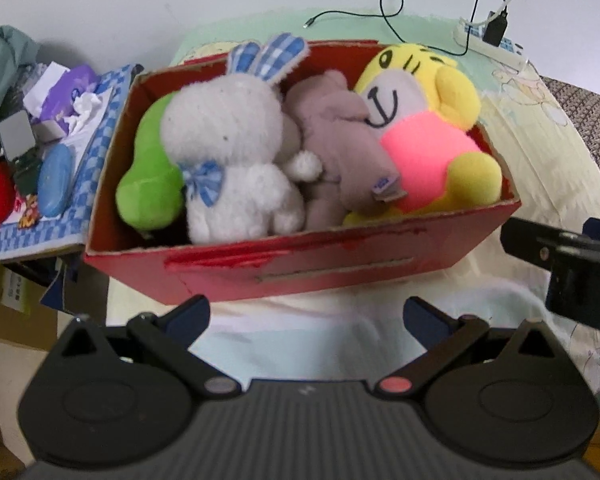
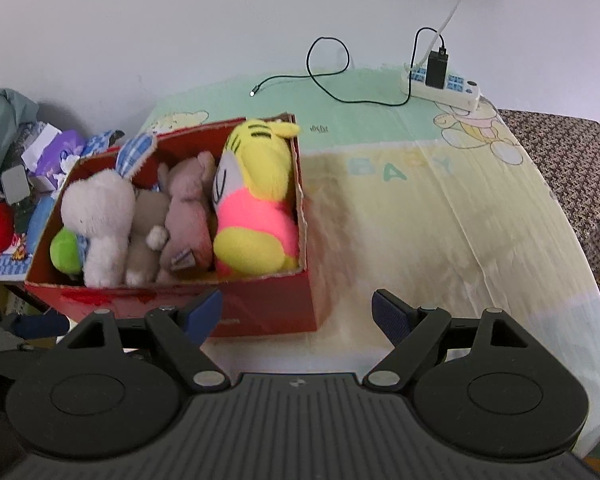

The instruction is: Organize objects

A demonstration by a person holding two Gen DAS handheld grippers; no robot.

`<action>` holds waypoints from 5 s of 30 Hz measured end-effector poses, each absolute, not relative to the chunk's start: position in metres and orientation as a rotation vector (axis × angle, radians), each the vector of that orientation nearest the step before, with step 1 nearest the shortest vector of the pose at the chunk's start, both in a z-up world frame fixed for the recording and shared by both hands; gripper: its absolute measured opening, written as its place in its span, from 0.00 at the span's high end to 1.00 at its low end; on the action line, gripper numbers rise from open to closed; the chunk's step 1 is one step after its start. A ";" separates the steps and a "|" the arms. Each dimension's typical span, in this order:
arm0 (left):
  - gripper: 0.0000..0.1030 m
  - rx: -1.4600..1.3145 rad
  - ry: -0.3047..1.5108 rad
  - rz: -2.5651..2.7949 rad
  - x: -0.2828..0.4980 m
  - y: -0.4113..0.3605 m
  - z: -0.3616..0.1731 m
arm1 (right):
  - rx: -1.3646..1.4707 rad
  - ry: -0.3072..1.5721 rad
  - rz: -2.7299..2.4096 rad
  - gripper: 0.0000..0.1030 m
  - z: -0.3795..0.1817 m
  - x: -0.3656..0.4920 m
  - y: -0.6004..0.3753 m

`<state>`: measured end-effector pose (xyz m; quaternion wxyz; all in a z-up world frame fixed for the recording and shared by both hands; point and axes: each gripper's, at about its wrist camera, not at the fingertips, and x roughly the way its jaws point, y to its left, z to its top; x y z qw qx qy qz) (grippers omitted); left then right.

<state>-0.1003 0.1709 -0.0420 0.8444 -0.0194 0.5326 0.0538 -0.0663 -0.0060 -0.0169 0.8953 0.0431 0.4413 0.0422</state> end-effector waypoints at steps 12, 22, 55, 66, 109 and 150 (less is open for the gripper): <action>0.00 -0.044 1.120 0.137 -0.107 0.168 -0.040 | 0.087 0.930 0.101 0.18 -0.021 -0.069 -0.009; 0.00 -0.024 1.069 0.114 -0.106 0.157 -0.030 | 0.102 0.921 0.045 0.18 -0.020 -0.069 -0.020; 0.00 -0.007 0.947 0.118 -0.074 0.162 -0.006 | 0.156 0.842 -0.025 0.18 0.002 -0.043 -0.044; 0.00 -0.063 0.938 0.216 -0.080 0.208 -0.004 | 0.125 0.814 0.097 0.18 0.013 -0.028 0.002; 0.00 -0.101 0.971 0.242 -0.062 0.255 -0.027 | 0.056 0.861 0.141 0.18 -0.002 0.000 0.055; 0.04 -0.097 0.943 0.198 -0.058 0.250 -0.026 | 0.067 0.860 0.139 0.18 -0.005 0.002 0.057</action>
